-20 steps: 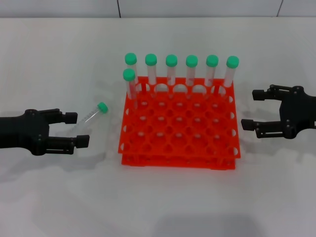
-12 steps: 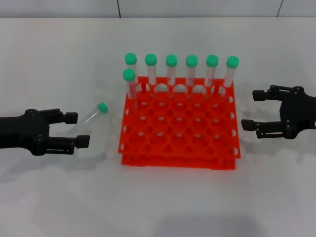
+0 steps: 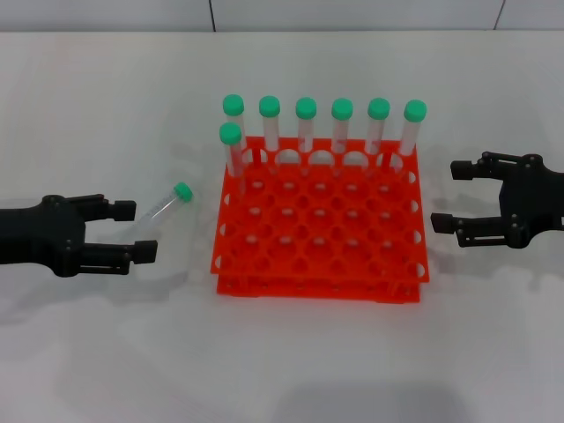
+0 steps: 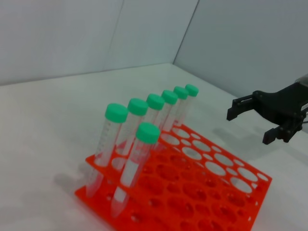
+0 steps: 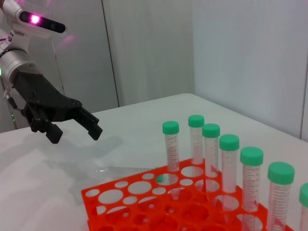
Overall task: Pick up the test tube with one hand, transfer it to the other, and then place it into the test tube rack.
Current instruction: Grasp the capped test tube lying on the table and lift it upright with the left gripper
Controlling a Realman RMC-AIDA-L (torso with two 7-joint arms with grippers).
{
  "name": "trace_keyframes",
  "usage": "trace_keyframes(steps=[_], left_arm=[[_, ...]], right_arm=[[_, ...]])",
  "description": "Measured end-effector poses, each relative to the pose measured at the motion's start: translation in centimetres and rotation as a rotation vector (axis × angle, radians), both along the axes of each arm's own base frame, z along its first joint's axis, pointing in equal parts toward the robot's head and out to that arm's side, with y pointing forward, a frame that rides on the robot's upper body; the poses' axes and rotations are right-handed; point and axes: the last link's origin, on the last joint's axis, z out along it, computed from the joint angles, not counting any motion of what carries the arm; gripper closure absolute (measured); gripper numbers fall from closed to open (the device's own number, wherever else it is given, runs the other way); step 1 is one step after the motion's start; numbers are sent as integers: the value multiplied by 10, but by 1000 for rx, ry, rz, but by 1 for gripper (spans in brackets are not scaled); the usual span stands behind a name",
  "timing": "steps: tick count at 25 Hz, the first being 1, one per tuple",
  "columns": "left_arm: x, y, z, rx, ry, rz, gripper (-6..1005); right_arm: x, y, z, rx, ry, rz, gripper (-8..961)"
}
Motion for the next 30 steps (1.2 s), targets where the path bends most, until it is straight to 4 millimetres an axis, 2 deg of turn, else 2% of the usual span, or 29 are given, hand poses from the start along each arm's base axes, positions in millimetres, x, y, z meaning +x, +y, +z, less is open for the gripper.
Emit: trace_keyframes(steps=[6,16,24,30], left_arm=[[-8,4,15,-22,58,67,111],[-23,31,36,-38,287,201,112],[-12,55,39,-54,403,210,112],[-5,61,31,-96,455,198,112]], right_arm=[[-1,0,0,2,6,0,110],[-1,0,0,4,11,-1,110],[-2,1,0,5,12,1,110],[-4,2,-1,5,14,6,110]])
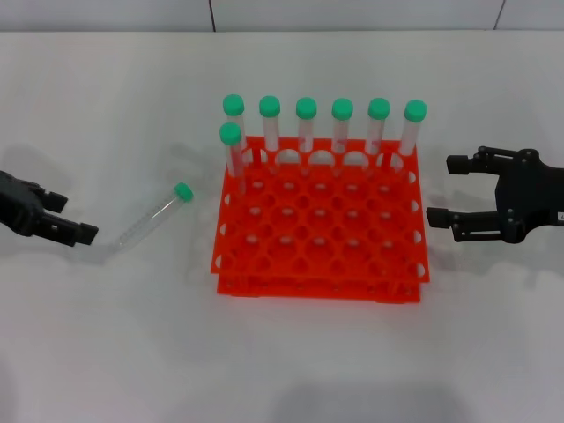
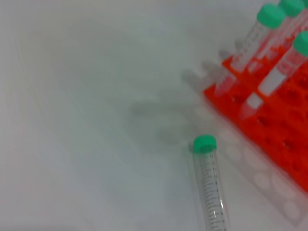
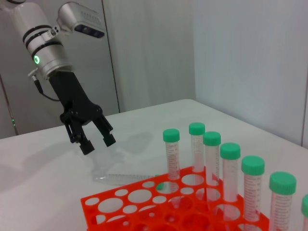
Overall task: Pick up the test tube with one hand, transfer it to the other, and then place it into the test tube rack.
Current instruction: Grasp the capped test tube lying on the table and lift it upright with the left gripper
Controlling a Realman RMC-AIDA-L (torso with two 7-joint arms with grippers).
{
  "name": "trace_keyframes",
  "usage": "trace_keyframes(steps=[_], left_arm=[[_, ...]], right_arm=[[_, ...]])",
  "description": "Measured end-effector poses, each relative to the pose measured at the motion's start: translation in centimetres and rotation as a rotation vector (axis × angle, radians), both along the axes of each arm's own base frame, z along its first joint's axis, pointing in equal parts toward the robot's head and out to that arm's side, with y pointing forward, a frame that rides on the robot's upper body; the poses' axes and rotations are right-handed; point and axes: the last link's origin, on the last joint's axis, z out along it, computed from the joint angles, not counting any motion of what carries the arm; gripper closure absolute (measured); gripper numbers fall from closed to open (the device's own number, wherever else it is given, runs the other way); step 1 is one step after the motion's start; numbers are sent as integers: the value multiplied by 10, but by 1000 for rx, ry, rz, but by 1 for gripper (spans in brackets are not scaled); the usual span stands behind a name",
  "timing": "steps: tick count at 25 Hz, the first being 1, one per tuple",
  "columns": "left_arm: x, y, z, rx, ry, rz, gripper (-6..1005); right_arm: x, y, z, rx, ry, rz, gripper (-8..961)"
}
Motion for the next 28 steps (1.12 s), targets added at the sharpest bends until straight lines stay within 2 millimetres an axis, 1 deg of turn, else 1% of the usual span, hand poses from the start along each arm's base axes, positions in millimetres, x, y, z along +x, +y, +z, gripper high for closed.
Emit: trace_keyframes(steps=[4,7,14,17,22,28], left_arm=[[5,4,-8,-41,51,0,112],[6,6,-11,-53,78,1,112],[12,11,-18,-63,88,-17,112],[16,11,-27,-79,96,-33,112],[17,12,-36,-90,112,-42,112],[17,13,-41,-92,112,-37,112]], right_arm=[[2,-1,0,0,1,-6,109],[2,-2,0,0,1,-6,109],[3,-2,0,0,2,-9,109],[3,-2,0,-1,2,-10,109],[4,-3,-1,-5,4,-15,109],[4,-3,-2,-5,4,-16,109]])
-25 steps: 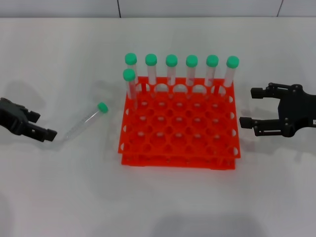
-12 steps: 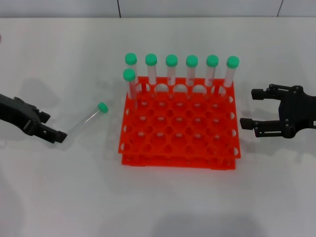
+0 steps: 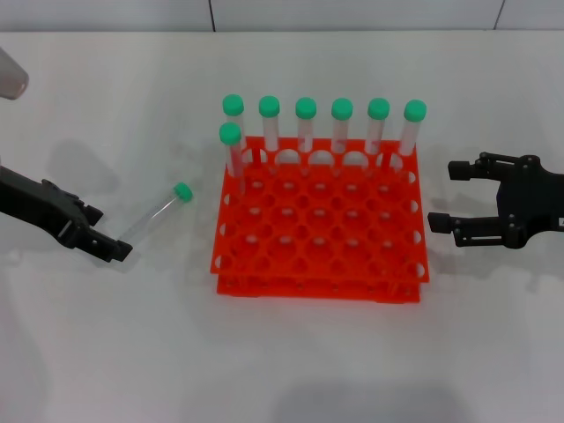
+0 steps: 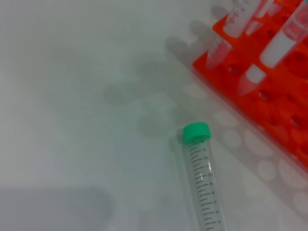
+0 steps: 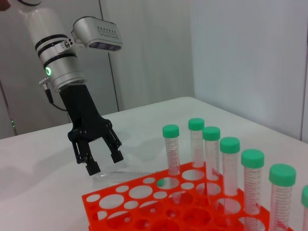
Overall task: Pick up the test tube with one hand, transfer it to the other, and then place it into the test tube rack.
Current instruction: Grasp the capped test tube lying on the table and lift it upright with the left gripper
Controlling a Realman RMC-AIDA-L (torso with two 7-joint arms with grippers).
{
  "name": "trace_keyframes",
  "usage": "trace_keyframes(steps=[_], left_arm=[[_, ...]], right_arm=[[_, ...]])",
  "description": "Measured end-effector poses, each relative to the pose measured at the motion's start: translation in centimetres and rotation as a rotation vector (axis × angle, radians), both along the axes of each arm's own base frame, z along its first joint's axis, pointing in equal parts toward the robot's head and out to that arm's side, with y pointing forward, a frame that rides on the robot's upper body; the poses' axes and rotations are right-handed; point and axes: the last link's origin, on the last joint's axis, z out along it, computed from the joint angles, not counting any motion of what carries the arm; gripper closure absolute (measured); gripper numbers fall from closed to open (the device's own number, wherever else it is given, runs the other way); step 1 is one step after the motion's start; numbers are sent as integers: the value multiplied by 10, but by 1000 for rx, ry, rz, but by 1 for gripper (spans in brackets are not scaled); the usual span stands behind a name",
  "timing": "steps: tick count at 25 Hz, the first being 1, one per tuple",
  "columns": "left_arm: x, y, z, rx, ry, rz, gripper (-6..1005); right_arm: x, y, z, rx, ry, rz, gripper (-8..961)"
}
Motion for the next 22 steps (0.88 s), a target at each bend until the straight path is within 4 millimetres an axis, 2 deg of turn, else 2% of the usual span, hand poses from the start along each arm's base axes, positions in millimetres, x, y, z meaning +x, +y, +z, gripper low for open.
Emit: trace_keyframes(steps=[14,19,22], left_arm=[[-3,0,-5,2,1,8,111],[-3,0,-5,4,3,7,226],[-2,0,-5,4,2,5,261]], right_arm=[[0,0,0,-1,1,-1,110],[0,0,0,-1,1,-1,110],[0,0,0,-1,1,-1,110]])
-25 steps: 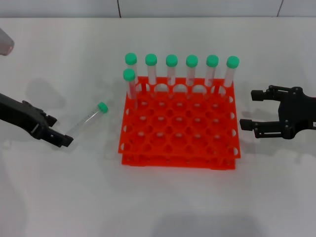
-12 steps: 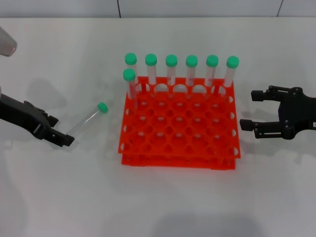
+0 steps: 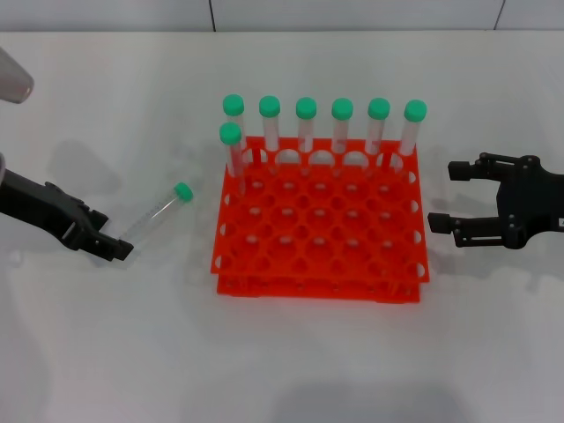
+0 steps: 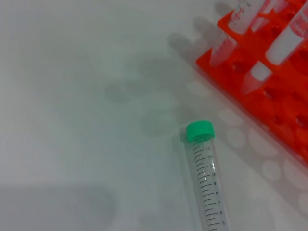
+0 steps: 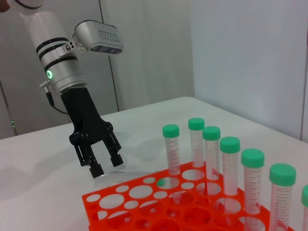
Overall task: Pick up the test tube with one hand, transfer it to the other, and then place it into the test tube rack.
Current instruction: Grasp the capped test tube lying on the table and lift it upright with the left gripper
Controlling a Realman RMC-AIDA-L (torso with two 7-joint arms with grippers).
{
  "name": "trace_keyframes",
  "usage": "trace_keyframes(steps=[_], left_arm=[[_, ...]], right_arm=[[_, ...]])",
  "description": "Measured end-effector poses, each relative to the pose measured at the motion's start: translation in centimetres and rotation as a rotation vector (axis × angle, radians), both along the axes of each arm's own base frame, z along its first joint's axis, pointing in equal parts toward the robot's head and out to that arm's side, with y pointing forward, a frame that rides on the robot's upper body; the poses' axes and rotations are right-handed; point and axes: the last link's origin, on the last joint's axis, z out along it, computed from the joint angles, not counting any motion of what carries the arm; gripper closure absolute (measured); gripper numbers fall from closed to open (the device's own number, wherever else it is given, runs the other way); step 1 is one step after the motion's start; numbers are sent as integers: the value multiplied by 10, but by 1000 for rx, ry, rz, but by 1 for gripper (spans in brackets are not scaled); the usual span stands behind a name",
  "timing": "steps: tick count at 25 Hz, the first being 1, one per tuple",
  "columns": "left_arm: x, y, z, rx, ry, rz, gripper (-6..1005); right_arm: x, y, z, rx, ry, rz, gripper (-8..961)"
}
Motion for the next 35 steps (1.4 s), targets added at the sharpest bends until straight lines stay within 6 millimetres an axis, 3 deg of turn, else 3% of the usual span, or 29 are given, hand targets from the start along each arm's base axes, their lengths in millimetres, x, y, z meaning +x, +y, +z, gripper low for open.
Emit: trace_keyframes(steps=[10,16,35], left_arm=[[1,1,0,2,0,-2,268],[5,3,-2,0,-3,-11,440],[8,6,-7,-6,13,-20,478]], right_arm=[[0,0,0,0,0,-2,109],[1,0,-1,-1,1,-4,110],[3,0,-1,5,-1,-14,110]])
